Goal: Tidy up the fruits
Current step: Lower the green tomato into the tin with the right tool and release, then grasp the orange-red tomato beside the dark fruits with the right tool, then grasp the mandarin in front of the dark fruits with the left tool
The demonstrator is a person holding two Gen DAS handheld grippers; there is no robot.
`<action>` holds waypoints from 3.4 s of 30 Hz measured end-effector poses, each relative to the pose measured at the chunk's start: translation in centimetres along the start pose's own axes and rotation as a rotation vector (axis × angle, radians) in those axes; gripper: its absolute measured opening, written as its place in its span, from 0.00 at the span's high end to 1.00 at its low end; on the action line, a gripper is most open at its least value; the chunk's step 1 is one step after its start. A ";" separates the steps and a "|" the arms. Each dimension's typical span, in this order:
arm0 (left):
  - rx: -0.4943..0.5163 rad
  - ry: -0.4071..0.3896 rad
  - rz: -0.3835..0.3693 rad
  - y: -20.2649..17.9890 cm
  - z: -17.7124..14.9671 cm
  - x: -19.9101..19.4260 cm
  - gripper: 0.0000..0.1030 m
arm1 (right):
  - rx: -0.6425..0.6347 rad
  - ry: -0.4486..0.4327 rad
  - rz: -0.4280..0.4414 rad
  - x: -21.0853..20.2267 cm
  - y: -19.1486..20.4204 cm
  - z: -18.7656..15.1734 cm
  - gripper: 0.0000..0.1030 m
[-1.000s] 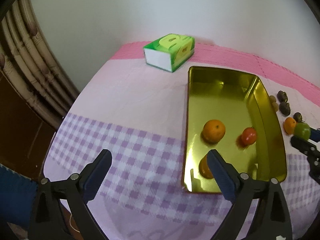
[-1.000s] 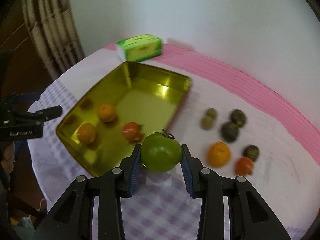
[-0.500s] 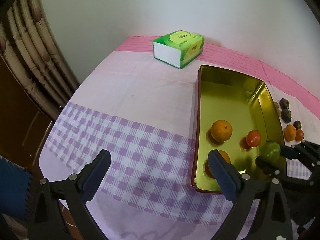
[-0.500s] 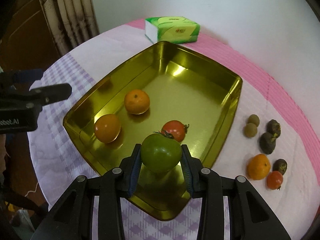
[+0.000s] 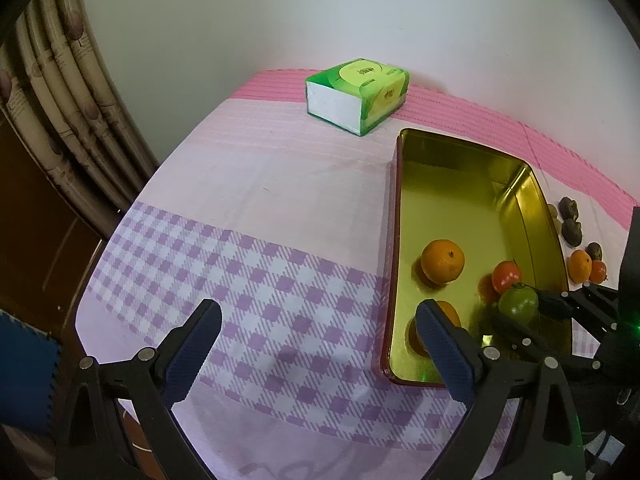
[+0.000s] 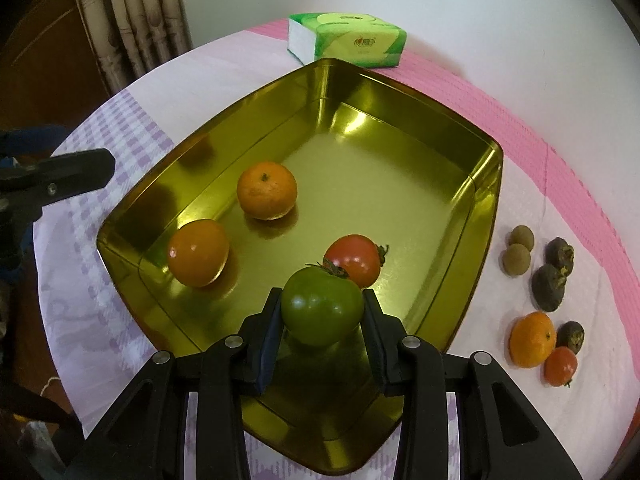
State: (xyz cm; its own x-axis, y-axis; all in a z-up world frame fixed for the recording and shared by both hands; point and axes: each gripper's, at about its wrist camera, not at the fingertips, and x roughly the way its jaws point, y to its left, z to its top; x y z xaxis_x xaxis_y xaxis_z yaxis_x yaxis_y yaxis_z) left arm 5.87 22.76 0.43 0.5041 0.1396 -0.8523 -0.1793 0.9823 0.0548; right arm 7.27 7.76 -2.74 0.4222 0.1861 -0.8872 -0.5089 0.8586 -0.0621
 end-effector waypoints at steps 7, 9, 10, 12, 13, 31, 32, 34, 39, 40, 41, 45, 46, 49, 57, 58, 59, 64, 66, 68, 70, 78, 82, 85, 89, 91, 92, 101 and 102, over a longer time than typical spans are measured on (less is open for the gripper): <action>-0.001 0.004 0.003 -0.1 0.0 0.1 0.06 | 0.011 -0.005 0.006 0.0 0.0 0.0 0.62; -0.002 0.004 0.002 -0.2 -0.1 0.1 0.06 | 0.014 -0.005 0.007 0.1 0.0 0.0 0.62; -0.003 0.004 0.003 -0.2 -0.1 0.1 0.06 | 0.015 -0.005 0.008 0.0 0.0 0.0 0.62; -0.003 0.004 0.002 -0.2 -0.1 0.2 0.06 | 0.018 -0.005 0.007 0.0 0.0 0.0 0.62; -0.004 0.004 0.003 -0.2 -0.1 0.2 0.06 | 0.016 -0.006 0.007 0.0 0.0 0.0 0.62; 0.001 0.005 0.002 -0.2 -0.4 0.4 0.06 | 0.095 -0.128 0.046 -4.7 -2.1 0.0 0.48; 0.002 0.005 0.003 -0.3 -0.4 0.4 0.06 | 0.103 -0.144 0.037 -5.4 -2.6 -0.3 0.48; 0.002 0.003 0.005 -0.2 -0.4 0.4 0.06 | 0.124 -0.177 0.004 -6.4 -3.9 -1.0 0.48; 0.008 0.002 0.008 -0.3 -0.4 0.4 0.06 | 0.233 -0.179 -0.067 -7.6 -9.0 -3.8 0.48; 0.008 0.002 0.009 -0.3 -0.4 0.3 0.06 | 0.261 -0.172 -0.081 -7.5 -10.2 -4.4 0.48; 0.010 0.001 0.010 -0.4 -0.4 0.3 0.06 | 0.286 -0.165 -0.094 -7.5 -11.2 -5.0 0.48; 0.022 -0.010 0.015 -0.7 -0.4 0.1 0.06 | 0.360 -0.134 -0.135 -6.8 -14.9 -7.7 0.48; 0.027 -0.017 0.015 -0.8 -0.4 0.1 0.06 | 0.371 -0.128 -0.137 -6.6 -15.4 -8.1 0.48; 0.044 -0.046 0.018 -1.2 -0.4 -0.3 0.06 | 0.391 -0.110 -0.137 -5.6 -16.5 -8.9 0.48; 0.104 -0.102 -0.024 -3.0 -0.5 -1.1 0.06 | 0.416 -0.102 -0.137 -3.1 -18.8 -9.0 0.48; 0.107 -0.104 -0.024 -3.2 -0.5 -1.1 0.06 | 0.418 -0.098 -0.130 -2.8 -19.1 -8.8 0.48; 0.111 -0.104 -0.022 -3.5 -0.4 -1.2 0.06 | 0.417 -0.095 -0.131 -2.5 -19.3 -8.6 0.48; 0.135 -0.109 -0.045 -5.5 0.3 -1.8 0.06 | 0.419 -0.096 -0.110 -1.6 -19.9 -8.6 0.54; 0.152 -0.104 -0.063 -7.0 0.6 -1.9 0.06 | 0.419 -0.101 -0.098 -1.3 -19.9 -8.7 0.62; 0.179 -0.105 -0.078 -8.7 0.9 -2.1 0.06 | 0.421 -0.111 -0.090 -1.3 -19.9 -8.9 0.66; 0.206 -0.105 -0.092 -10.5 1.2 -2.2 0.06 | 0.417 -0.123 -0.087 -1.4 -19.9 -9.3 0.66; 0.305 -0.094 -0.188 -18.7 1.4 -2.5 0.06 | 0.455 -0.160 -0.141 -2.7 -21.9 -12.0 0.67; 0.360 -0.077 -0.216 -22.5 1.0 -2.0 0.06 | 0.510 -0.158 -0.192 -3.2 -24.5 -14.1 0.67; 0.380 -0.054 -0.237 -24.6 0.7 -1.5 0.06 | 0.544 -0.170 -0.220 -3.7 -26.1 -15.4 0.67; 0.389 -0.023 -0.249 -26.5 0.8 -0.4 0.06 | 0.576 -0.185 -0.224 -3.7 -27.3 -16.6 0.67; 0.383 0.001 -0.247 -27.2 0.8 0.4 0.11 | 0.565 -0.191 -0.236 -3.6 -27.2 -16.6 0.67; 0.381 0.009 -0.246 -27.4 0.8 0.6 0.18 | 0.558 -0.192 -0.242 -3.5 -27.0 -16.4 0.67; 0.394 0.062 -0.264 -28.9 0.9 2.6 0.33 | 0.532 -0.218 -0.267 -3.3 -26.7 -16.6 0.67; 0.391 0.068 -0.265 -29.0 0.9 2.8 0.33 | 0.533 -0.219 -0.266 -3.4 -26.6 -16.6 0.67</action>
State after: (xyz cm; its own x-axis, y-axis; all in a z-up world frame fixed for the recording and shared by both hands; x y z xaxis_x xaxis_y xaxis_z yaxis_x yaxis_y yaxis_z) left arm 13.31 -5.24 -3.08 0.4308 -0.1182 -0.8947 0.2859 0.9582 0.0111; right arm 6.93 -23.66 -5.68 0.6548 -0.0211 -0.7555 0.0541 0.9984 0.0191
